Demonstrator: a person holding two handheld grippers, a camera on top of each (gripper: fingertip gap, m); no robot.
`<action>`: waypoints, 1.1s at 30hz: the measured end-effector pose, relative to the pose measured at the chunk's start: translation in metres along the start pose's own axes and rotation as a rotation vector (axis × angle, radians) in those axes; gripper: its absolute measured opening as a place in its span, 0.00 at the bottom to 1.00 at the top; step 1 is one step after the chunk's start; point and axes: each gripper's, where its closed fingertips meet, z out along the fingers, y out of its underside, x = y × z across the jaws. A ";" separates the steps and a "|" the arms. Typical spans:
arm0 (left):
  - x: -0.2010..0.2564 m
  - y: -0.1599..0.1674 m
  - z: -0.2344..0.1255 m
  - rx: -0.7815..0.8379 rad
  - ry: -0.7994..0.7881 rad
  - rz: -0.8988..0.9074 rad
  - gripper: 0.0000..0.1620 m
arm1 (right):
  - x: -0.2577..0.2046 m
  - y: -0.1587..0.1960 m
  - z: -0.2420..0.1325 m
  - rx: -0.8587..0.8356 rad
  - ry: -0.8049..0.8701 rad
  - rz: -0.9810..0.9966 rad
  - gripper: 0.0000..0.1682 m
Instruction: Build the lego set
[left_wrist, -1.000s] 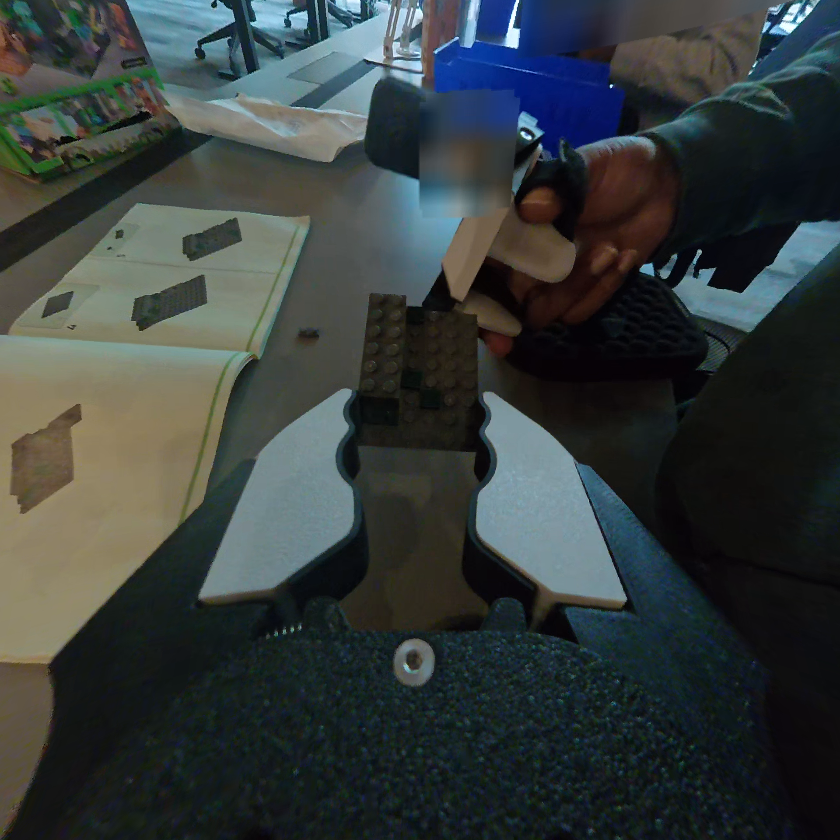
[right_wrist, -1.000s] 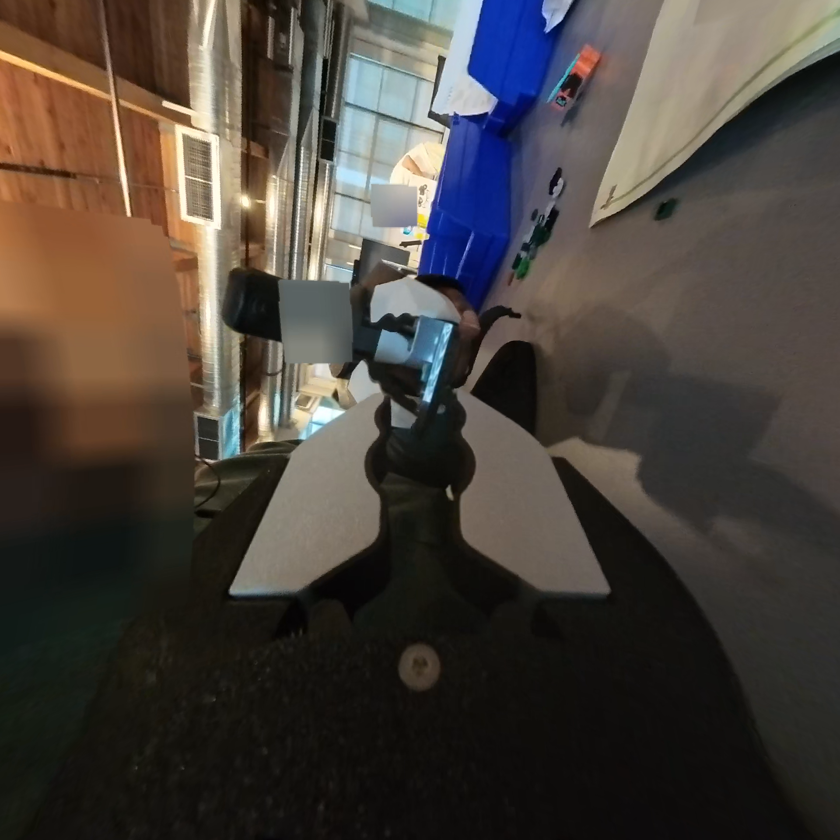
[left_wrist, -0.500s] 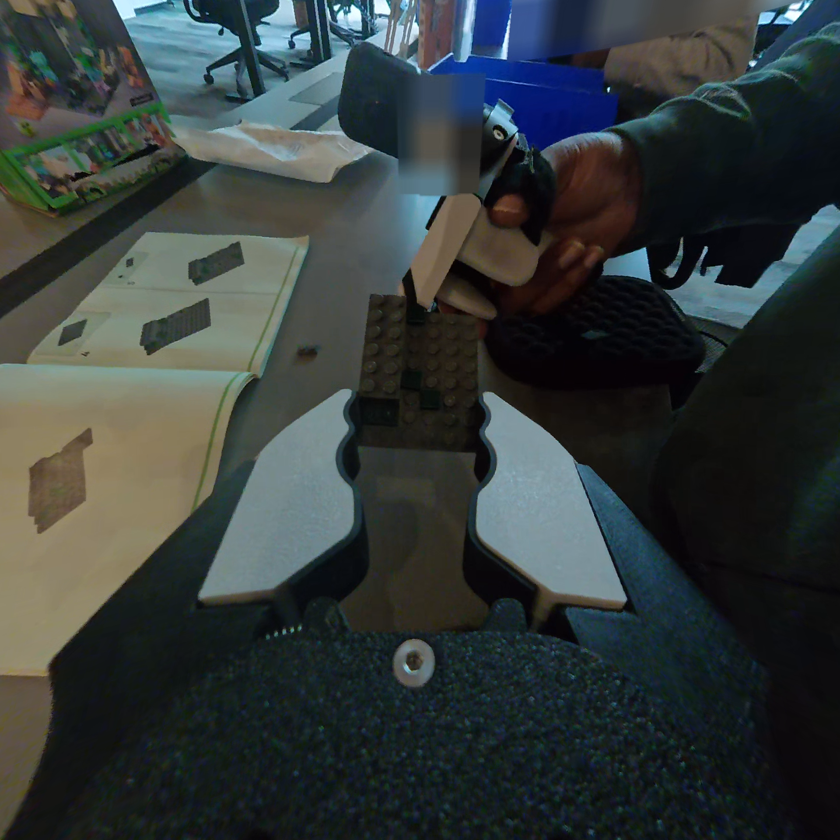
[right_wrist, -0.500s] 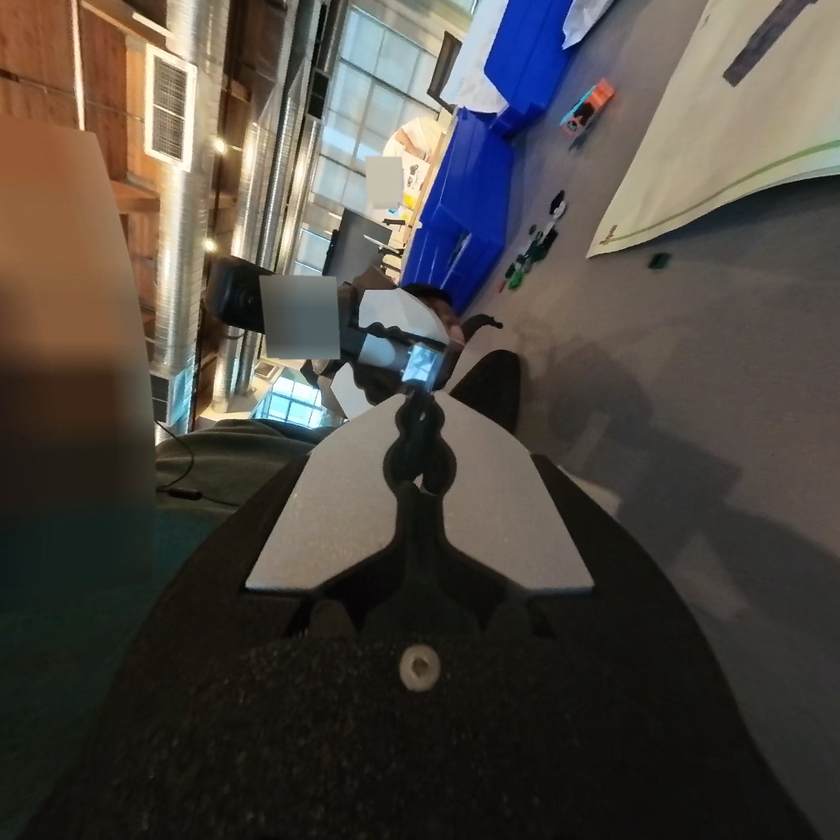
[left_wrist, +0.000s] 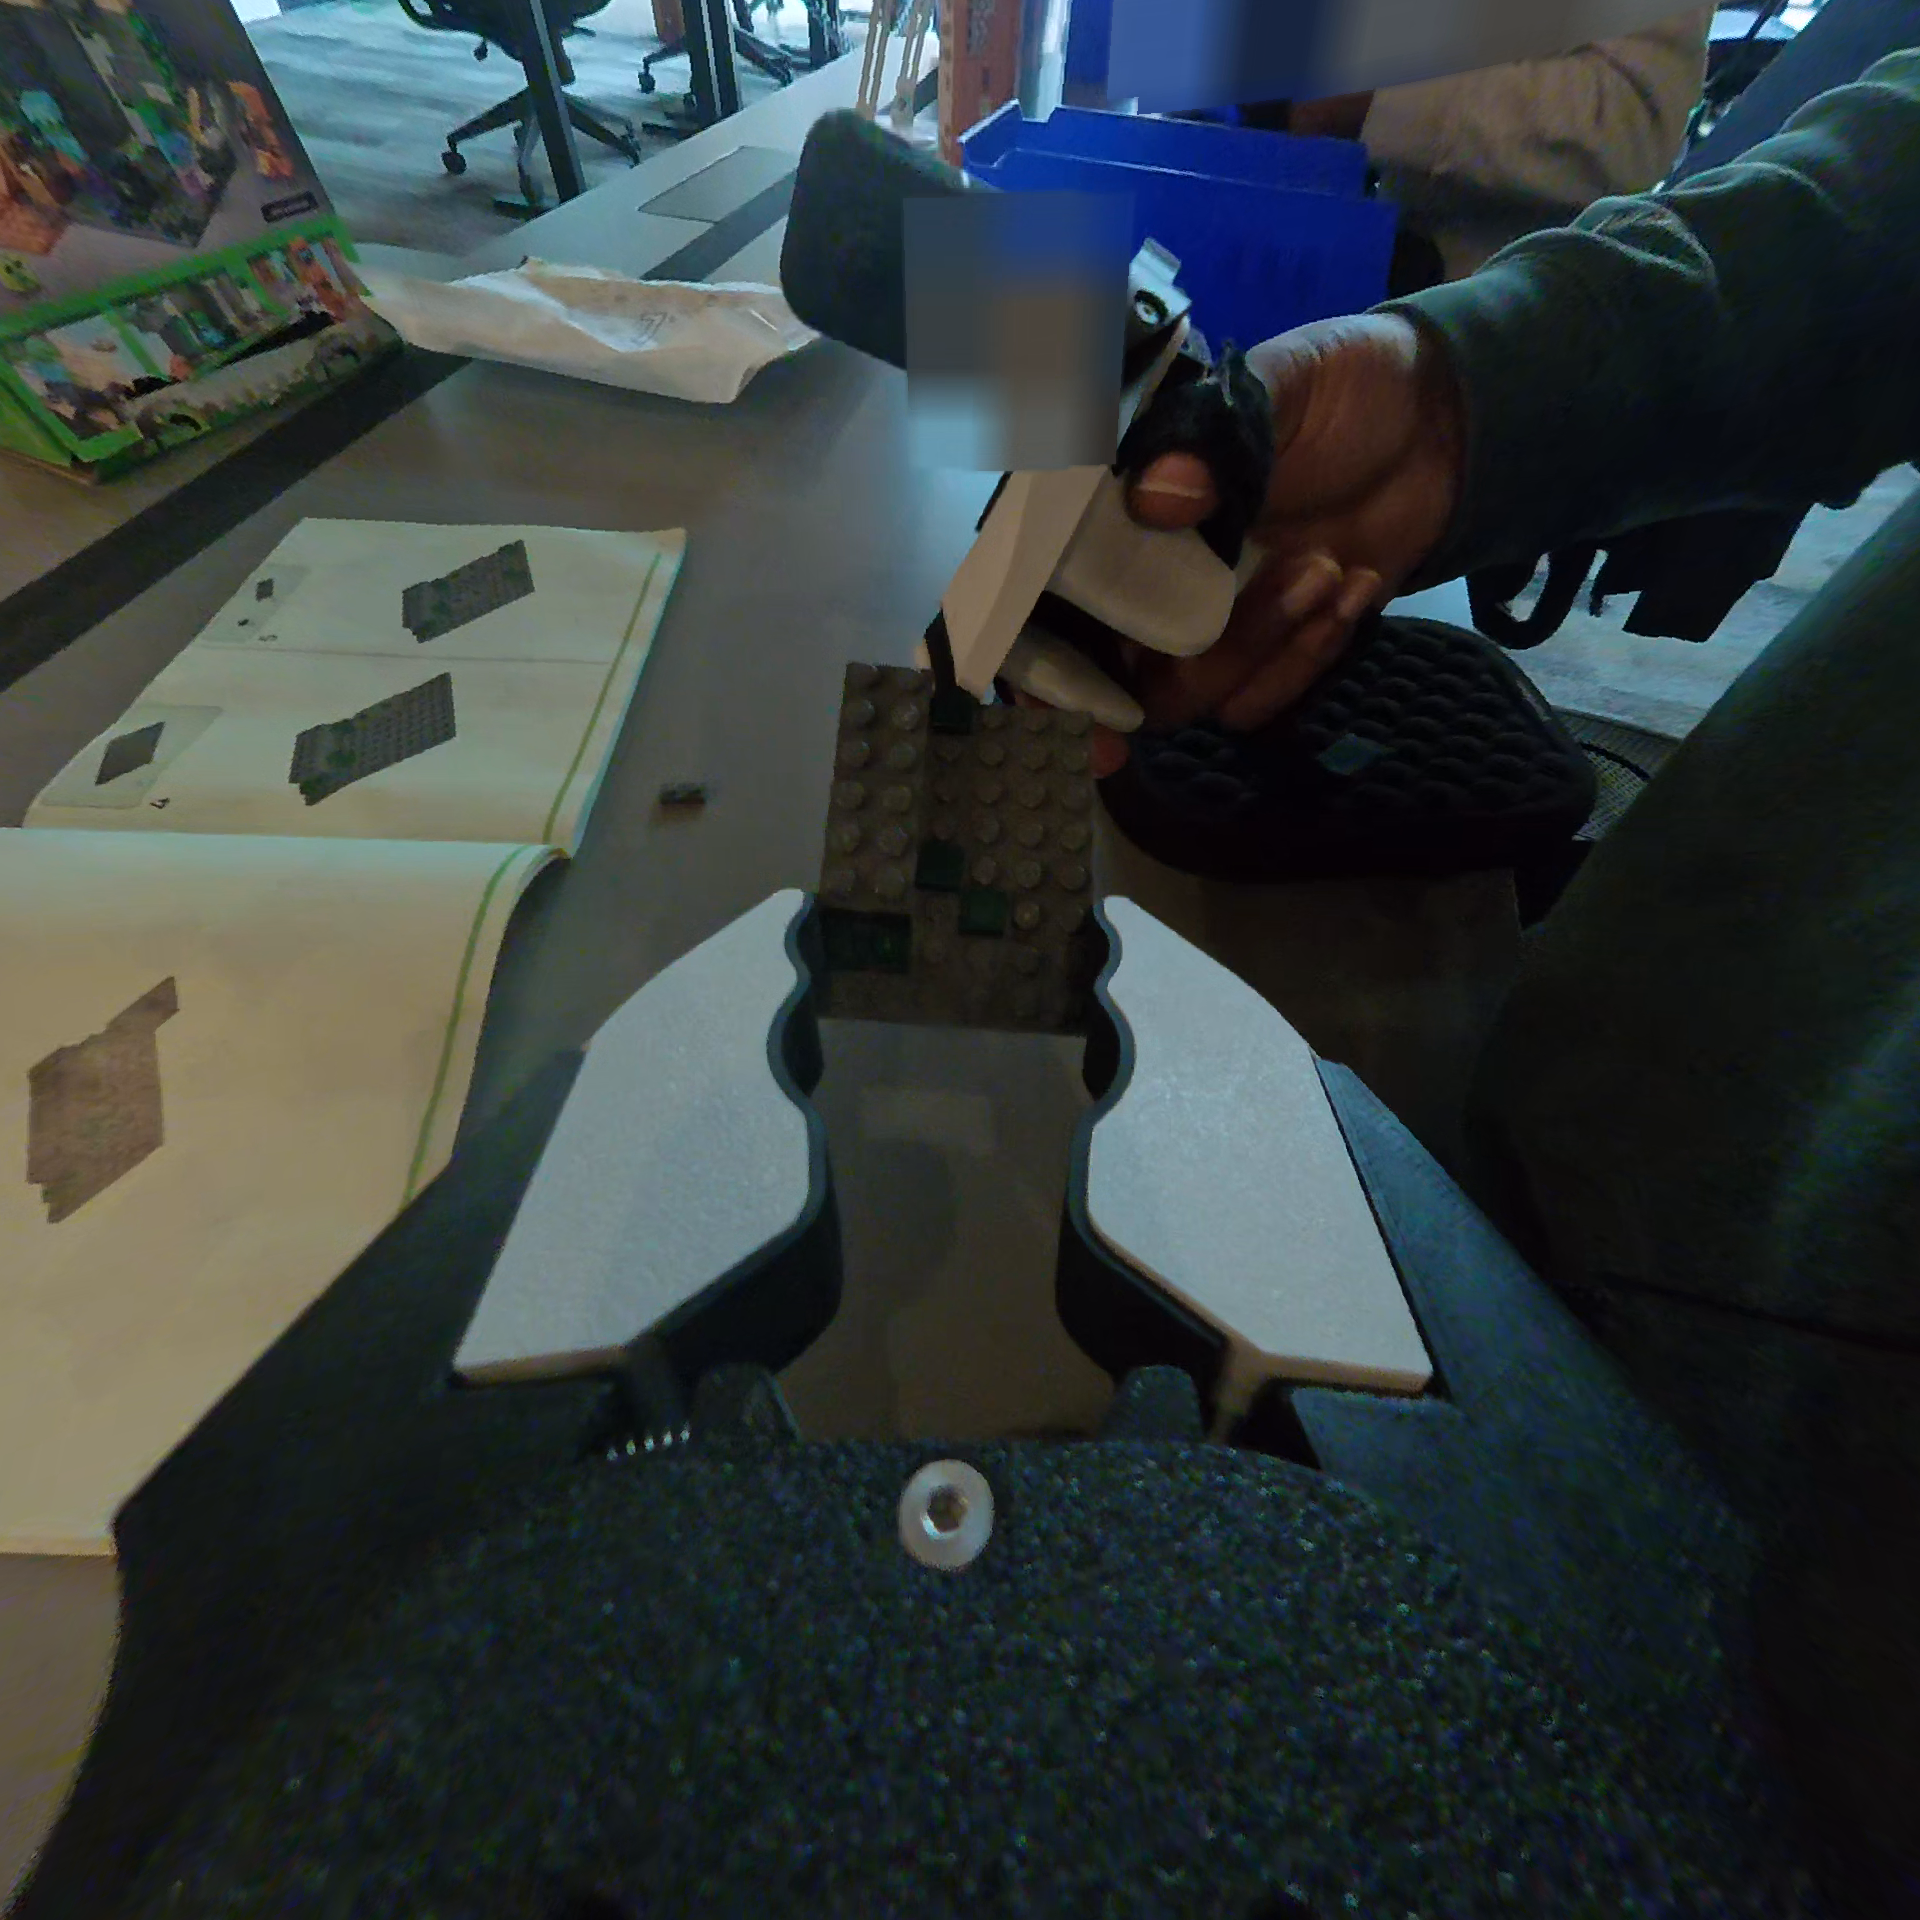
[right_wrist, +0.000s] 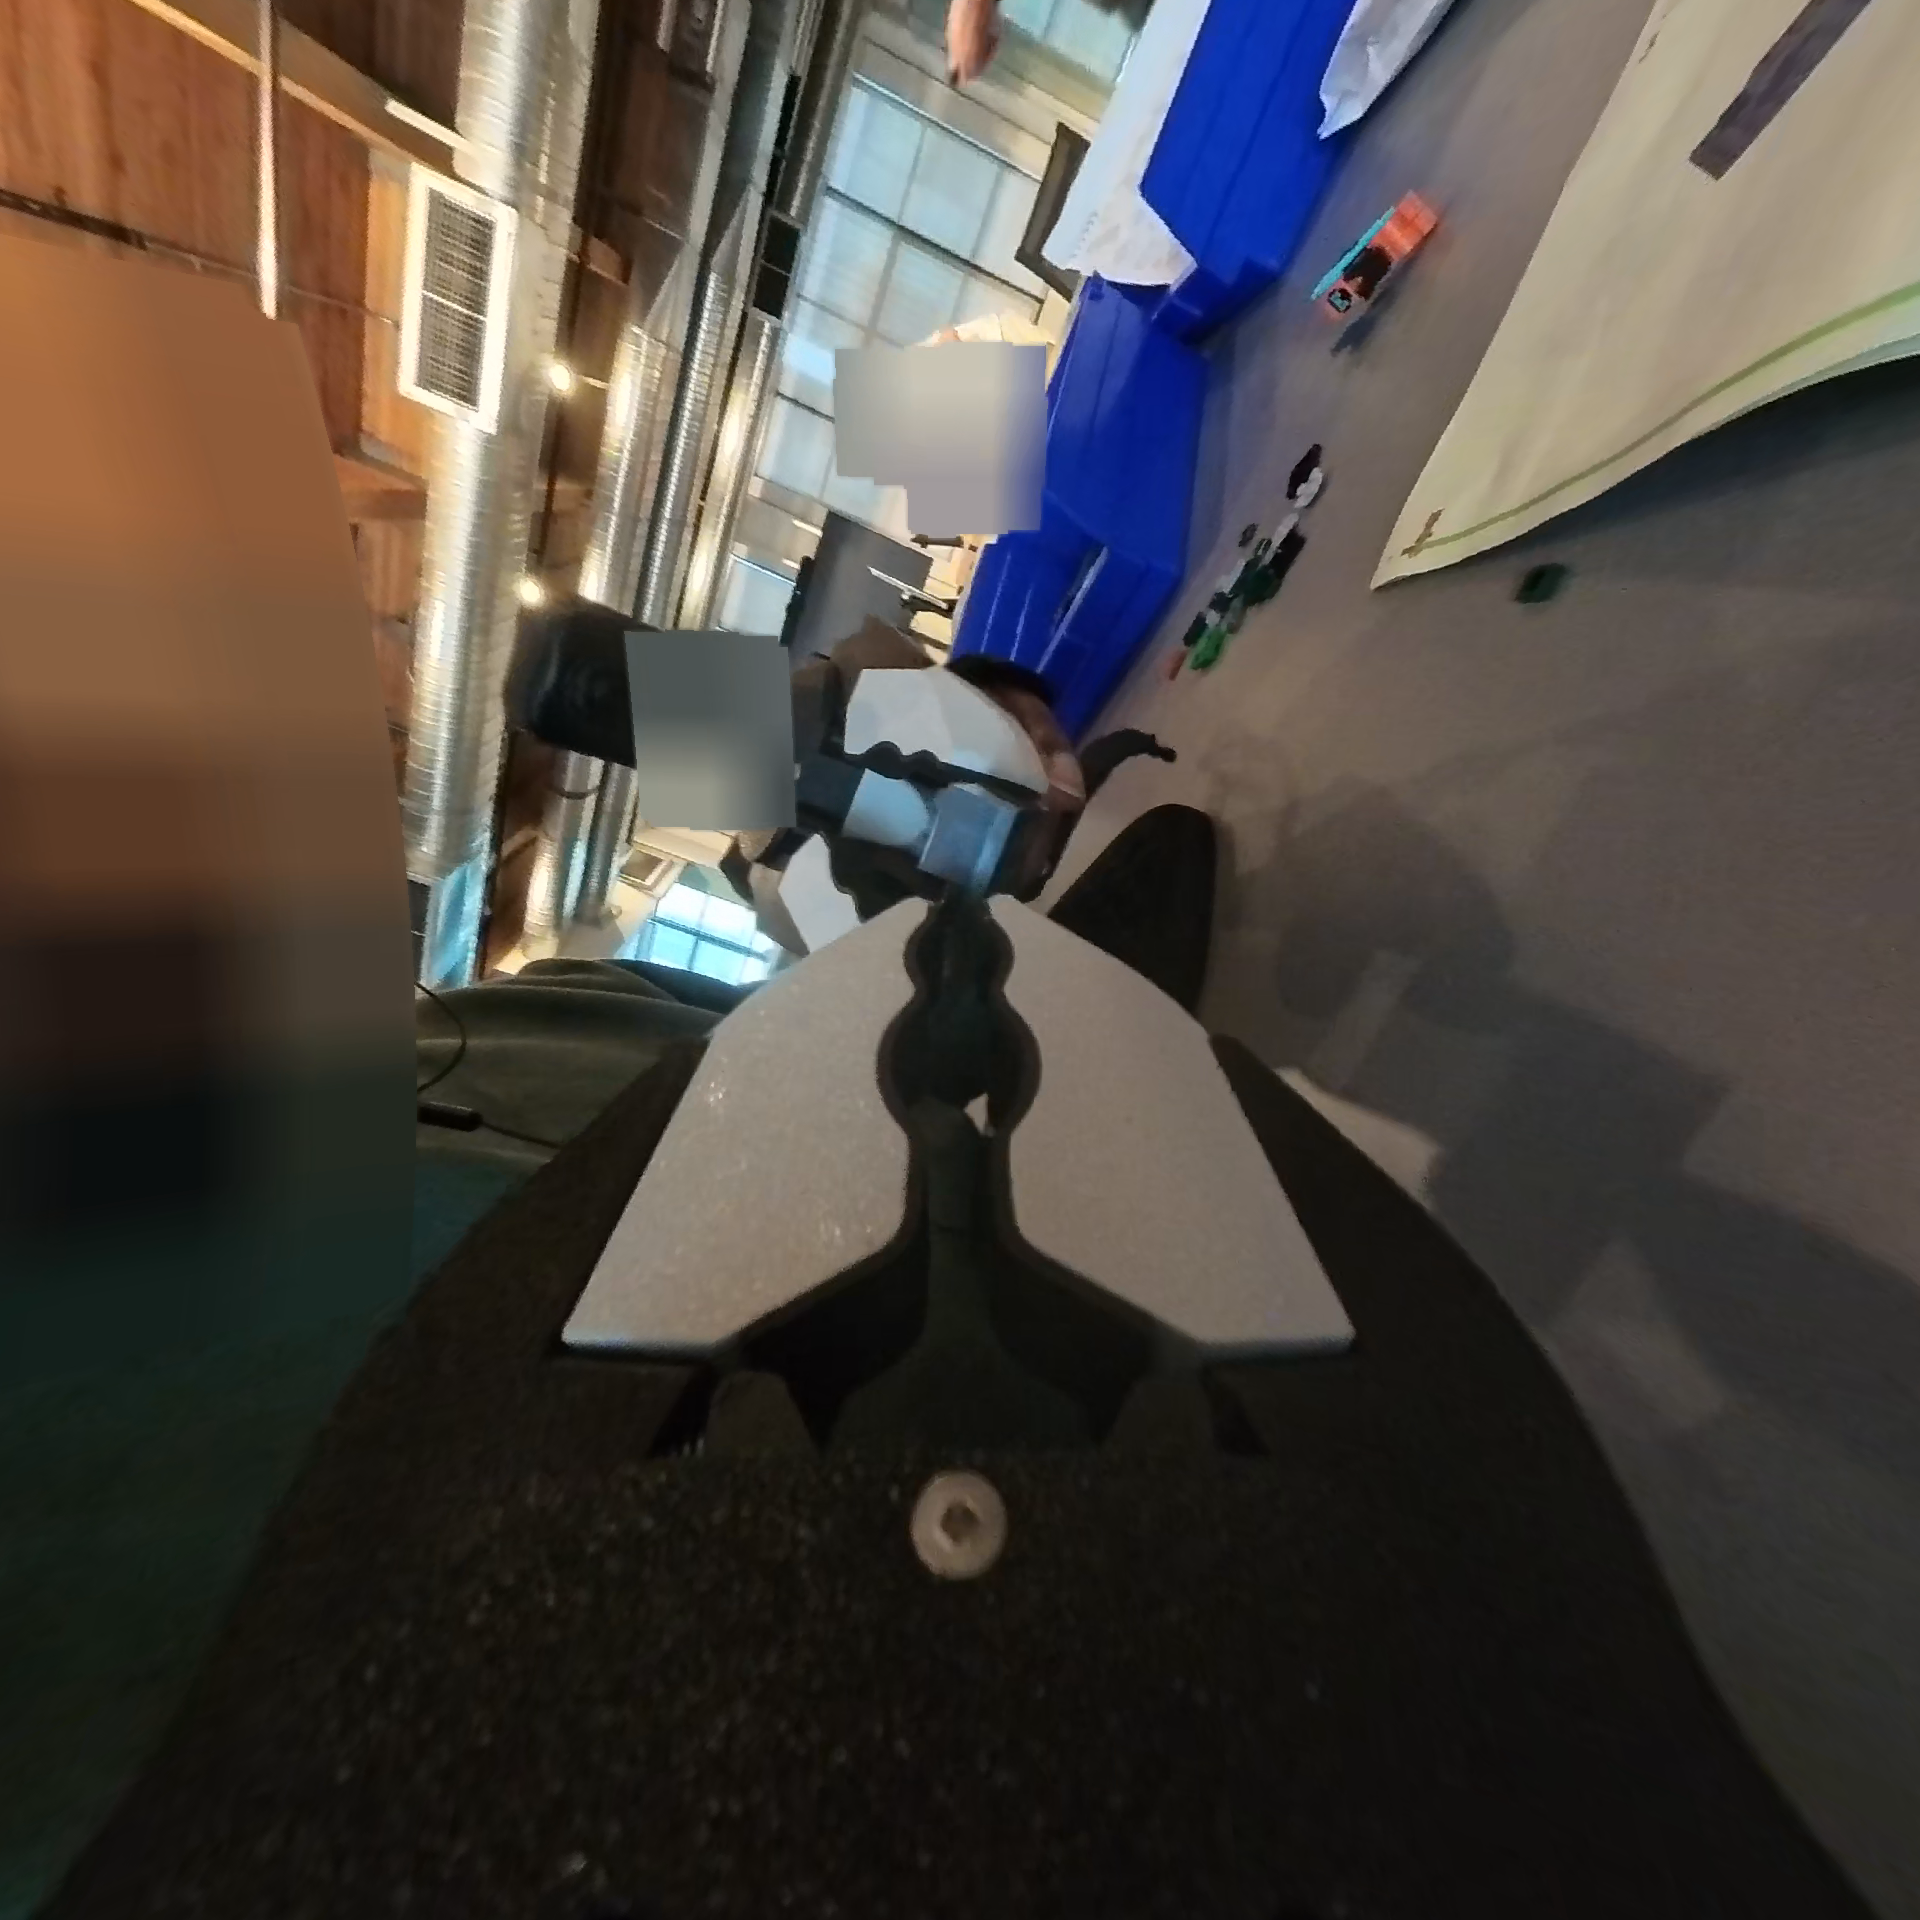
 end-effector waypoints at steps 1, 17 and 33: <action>0.000 0.000 0.000 0.002 0.002 -0.003 0.30 | 0.001 0.000 0.000 -0.001 0.004 -0.003 0.03; -0.002 0.009 0.007 -0.087 -0.047 0.138 0.30 | 0.007 -0.020 -0.029 -0.127 0.396 -0.988 0.14; -0.024 0.037 0.029 -0.221 -0.009 0.125 0.30 | 0.068 0.008 0.004 -0.698 0.462 -1.312 0.42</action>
